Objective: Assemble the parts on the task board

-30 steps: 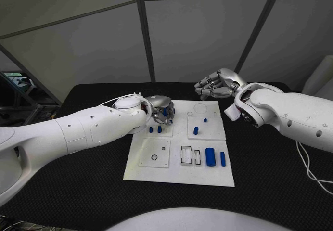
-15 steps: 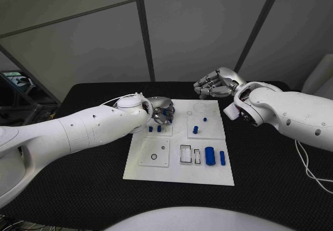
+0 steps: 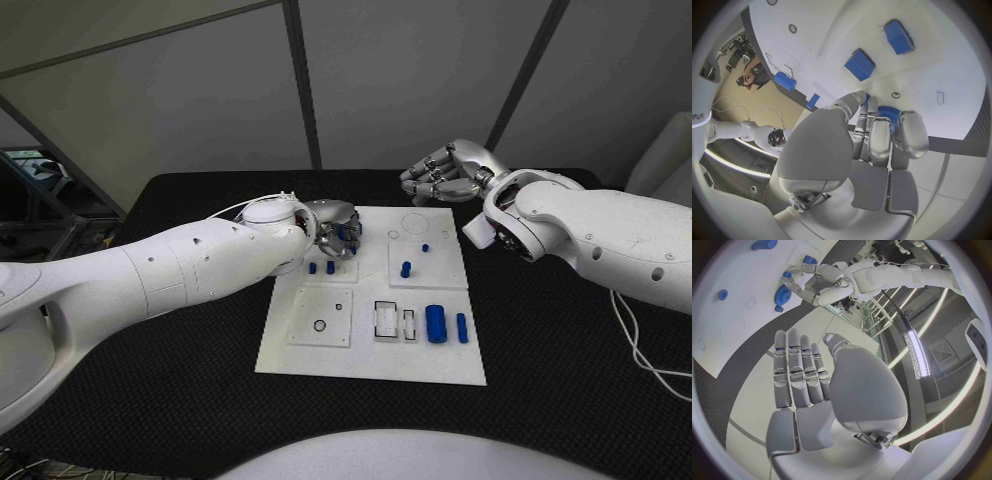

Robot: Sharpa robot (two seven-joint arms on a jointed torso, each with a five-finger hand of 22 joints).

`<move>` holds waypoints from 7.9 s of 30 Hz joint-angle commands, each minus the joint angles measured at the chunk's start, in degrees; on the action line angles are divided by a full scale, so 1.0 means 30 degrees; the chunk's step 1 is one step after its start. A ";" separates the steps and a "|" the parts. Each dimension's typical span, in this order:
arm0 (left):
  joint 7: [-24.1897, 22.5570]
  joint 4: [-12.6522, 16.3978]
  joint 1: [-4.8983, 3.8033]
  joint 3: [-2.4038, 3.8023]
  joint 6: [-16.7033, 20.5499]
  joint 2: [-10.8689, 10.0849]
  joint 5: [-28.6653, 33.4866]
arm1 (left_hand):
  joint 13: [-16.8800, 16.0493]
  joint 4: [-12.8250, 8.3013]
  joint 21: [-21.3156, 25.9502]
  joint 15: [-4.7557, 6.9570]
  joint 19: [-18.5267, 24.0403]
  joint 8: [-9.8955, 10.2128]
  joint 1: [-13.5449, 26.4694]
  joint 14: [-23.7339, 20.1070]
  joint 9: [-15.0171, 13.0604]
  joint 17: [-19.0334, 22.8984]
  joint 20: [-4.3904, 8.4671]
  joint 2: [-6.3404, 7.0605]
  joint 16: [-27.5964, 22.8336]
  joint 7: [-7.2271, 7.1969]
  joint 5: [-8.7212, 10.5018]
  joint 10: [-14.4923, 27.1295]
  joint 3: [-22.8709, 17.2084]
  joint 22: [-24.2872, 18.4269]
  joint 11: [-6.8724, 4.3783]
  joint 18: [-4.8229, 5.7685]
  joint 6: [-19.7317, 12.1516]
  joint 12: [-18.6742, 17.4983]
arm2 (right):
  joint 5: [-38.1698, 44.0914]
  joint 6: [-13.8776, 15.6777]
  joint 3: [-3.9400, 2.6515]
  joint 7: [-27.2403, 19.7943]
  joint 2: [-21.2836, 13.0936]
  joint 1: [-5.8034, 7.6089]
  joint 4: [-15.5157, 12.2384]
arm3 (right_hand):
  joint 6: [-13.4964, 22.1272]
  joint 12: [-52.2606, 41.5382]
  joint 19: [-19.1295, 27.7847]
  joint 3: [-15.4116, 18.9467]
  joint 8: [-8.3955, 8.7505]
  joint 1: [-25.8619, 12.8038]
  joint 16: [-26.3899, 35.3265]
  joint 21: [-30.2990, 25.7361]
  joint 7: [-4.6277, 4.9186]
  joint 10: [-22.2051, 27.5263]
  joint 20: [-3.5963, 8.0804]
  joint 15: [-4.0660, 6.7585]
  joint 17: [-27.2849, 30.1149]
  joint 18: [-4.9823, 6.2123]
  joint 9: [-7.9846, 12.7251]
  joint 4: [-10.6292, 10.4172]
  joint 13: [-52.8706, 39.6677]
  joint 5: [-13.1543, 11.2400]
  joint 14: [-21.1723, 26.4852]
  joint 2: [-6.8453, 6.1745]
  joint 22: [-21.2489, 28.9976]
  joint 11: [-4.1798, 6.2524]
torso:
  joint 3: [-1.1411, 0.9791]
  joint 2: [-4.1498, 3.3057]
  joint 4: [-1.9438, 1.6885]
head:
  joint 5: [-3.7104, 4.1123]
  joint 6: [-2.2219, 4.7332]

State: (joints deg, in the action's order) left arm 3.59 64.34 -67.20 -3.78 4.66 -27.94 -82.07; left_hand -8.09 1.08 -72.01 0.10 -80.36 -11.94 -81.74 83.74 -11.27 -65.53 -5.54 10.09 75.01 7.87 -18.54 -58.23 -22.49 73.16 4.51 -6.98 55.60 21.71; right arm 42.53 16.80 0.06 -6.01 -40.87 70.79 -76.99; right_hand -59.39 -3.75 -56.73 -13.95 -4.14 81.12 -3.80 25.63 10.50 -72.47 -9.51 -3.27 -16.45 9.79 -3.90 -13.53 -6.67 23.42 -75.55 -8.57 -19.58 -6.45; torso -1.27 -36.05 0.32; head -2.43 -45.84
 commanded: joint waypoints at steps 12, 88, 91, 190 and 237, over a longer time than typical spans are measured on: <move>-0.0578 0.0238 0.0084 -0.0014 0.0779 -0.0248 0.0399 | 0.0159 -0.0189 -0.0428 0.0302 -0.0378 -0.0131 0.0250 0.0417 0.0028 0.0104 0.0221 -0.0352 0.0290 -0.0257 0.0028 -0.1560 -0.0867 0.0396 -0.0356 0.0823 0.1404 -0.0214 | 0.0017 -0.0122 -0.0010 -0.0157 -0.0002 0.0032 -0.0044 | 0.0177 0.0016 -0.0050 -0.0150 0.0076 -0.0115 0.0054 -0.0154 0.0028 0.0147 -0.0070 -0.0060 0.0052 0.0206 0.0010 0.0041 0.0055 0.0150 0.0099 0.0070 0.0069 0.0022 | 0.0016 0.0027 -0.0025 | -0.0019 0.0070; 0.0116 0.1529 0.0553 0.1118 -0.0513 -0.2798 0.1688 | 0.0396 -0.0402 -0.0315 0.0201 -0.0368 0.1238 0.0954 0.0310 0.0748 0.0570 0.0186 0.0163 0.0300 0.0009 0.0064 -0.1898 -0.0996 0.0456 -0.0218 0.0837 0.0396 -0.1177 | 0.0017 -0.0195 -0.0009 -0.0127 -0.0055 -0.0024 0.0120 | 0.0177 0.0016 -0.0050 -0.0150 0.0076 -0.0115 0.0054 -0.0154 0.0028 0.0147 -0.0070 -0.0060 0.0052 0.0206 0.0010 0.0041 0.0055 0.0150 0.0099 0.0070 0.0069 0.0022 | -0.0002 0.0003 0.0015 | -0.0141 0.0189; 0.0127 0.1521 0.0565 0.1116 -0.0526 -0.2803 0.1688 | 0.0407 -0.0399 -0.0298 0.0187 -0.0364 0.1330 0.1010 0.0307 0.0803 0.0586 0.0171 0.0213 0.0310 0.0033 0.0069 -0.1892 -0.0979 0.0450 -0.0193 0.0834 0.0336 -0.1231 | 0.0017 -0.0195 -0.0009 -0.0121 -0.0068 -0.0025 0.0117 | 0.0177 0.0016 -0.0050 -0.0150 0.0076 -0.0115 0.0054 -0.0154 0.0028 0.0147 -0.0070 -0.0060 0.0052 0.0206 0.0010 0.0041 0.0055 0.0150 0.0099 0.0070 0.0069 0.0022 | 0.0001 0.0003 0.0009 | -0.0132 0.0188; -0.8377 0.7132 0.0815 0.2311 0.3069 -0.8110 2.5222 | 0.0336 -0.0851 1.0653 -0.0346 0.5930 0.1084 0.0707 -0.5304 0.2361 1.2299 -0.0325 -0.0517 -0.7382 0.0774 0.0070 -0.1170 -0.0776 -0.7545 0.0446 -0.1175 0.0595 -0.1146 | 1.9267 -0.1214 0.0202 0.6602 -0.0264 -0.2048 -0.1122 | -0.2570 -0.0968 -0.7960 -0.4822 -0.0555 0.0777 -2.1159 1.8465 -0.1023 -0.0307 0.1535 0.1540 -1.4116 -0.2166 -0.0378 0.4186 0.0660 -0.3343 -0.3469 0.0671 -1.8986 0.1069 | 0.0014 0.0009 0.0032 | 0.1198 0.0389; -0.7994 0.6598 0.0809 0.2307 0.3337 -0.7015 2.5404 | 0.0397 -0.1030 1.0817 -0.0625 0.6231 0.1257 0.0625 -0.5637 0.2473 1.2571 -0.0487 -0.0529 -0.7412 0.1198 0.0086 -0.0374 -0.0581 -0.7572 0.0817 -0.1137 -0.0010 -0.1061 | 1.7555 -0.0535 0.0417 0.5720 0.2067 -0.3684 -0.4864 | -0.2532 -0.0774 -0.8128 -0.4909 -0.0447 0.0445 -2.1488 1.8770 -0.0961 -0.0232 0.1506 0.1499 -1.4244 -0.2243 -0.0392 0.4317 0.0638 -0.3654 -0.3443 0.0493 -1.9382 0.1016 | 0.0061 0.0001 -0.0012 | -0.1164 -0.0223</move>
State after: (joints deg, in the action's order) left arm -20.26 84.13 -64.67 3.08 14.75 -49.11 -6.13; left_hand -6.93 -1.76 -39.84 -1.74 -62.12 -8.48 -79.86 67.37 -3.90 -27.87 -6.98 8.96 52.80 11.36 -18.54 -59.80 -24.19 50.54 7.00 -11.06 55.77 18.14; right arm 95.63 16.93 1.18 11.83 -34.85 59.82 -91.66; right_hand -66.80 -6.07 -81.01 -28.47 -5.30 83.18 -67.89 81.59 7.49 -73.08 -4.91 0.83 -59.24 3.99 -5.04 -0.73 -4.72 12.71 -83.94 -7.13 -74.92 -3.18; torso -1.04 -36.07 0.32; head -5.39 -46.25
